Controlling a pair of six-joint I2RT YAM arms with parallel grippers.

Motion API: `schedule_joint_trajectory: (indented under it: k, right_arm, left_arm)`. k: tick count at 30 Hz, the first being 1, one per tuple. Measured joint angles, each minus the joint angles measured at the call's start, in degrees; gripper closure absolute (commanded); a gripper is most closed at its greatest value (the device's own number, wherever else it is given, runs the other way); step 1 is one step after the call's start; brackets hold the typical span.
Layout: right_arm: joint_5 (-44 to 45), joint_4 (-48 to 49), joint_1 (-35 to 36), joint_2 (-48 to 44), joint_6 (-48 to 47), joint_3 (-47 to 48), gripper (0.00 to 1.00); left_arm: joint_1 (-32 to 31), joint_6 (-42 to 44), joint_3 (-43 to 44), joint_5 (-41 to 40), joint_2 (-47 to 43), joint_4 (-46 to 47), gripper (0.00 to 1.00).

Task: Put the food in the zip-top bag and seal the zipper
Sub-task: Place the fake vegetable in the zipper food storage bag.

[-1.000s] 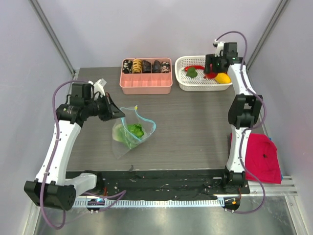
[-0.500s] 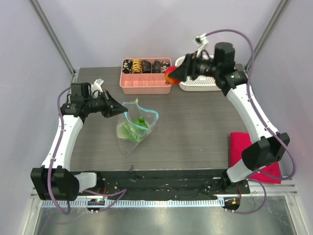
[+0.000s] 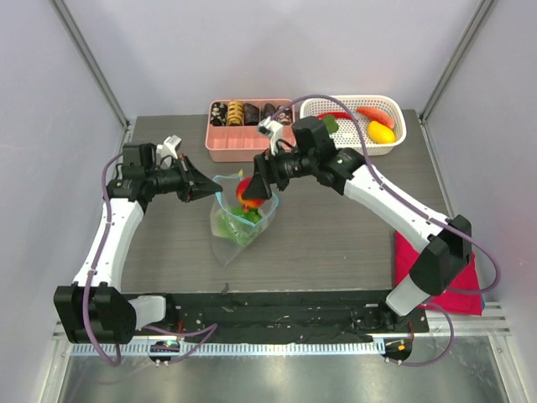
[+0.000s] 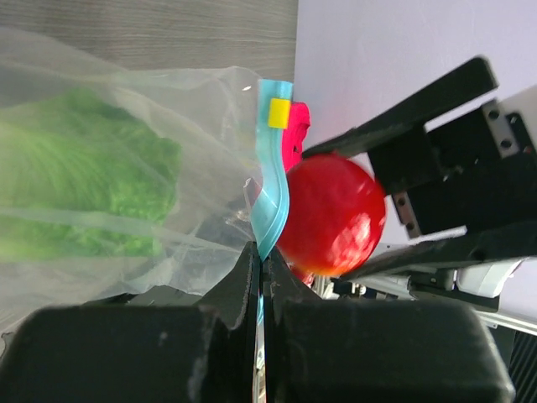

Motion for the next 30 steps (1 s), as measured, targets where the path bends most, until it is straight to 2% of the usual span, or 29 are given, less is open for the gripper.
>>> schedule_joint_trajectory:
  k: [10, 19, 25, 30]
  right_arm:
    - [10.4, -4.3, 9.7, -0.3, -9.4, -1.1, 0.99]
    - [20.0, -4.5, 9.7, 5.5, -9.7, 0.1, 0.99]
    - [26.8, -0.7, 9.9, 6.1, -8.7, 0.2, 0.99]
    - [28.2, 2.0, 10.0, 6.1, -6.7, 1.7, 0.99]
  left_arm:
    - [1.9, -1.0, -1.9, 2.7, 0.0, 1.9, 1.00]
    - [1.9, -4.1, -5.2, 6.3, 0.1, 6.9, 1.00]
    - [2.0, -4.1, -5.3, 8.6, 0.4, 7.9, 1.00]
    - [2.1, -2.8, -5.3, 10.0, 1.1, 7.3, 1.00]
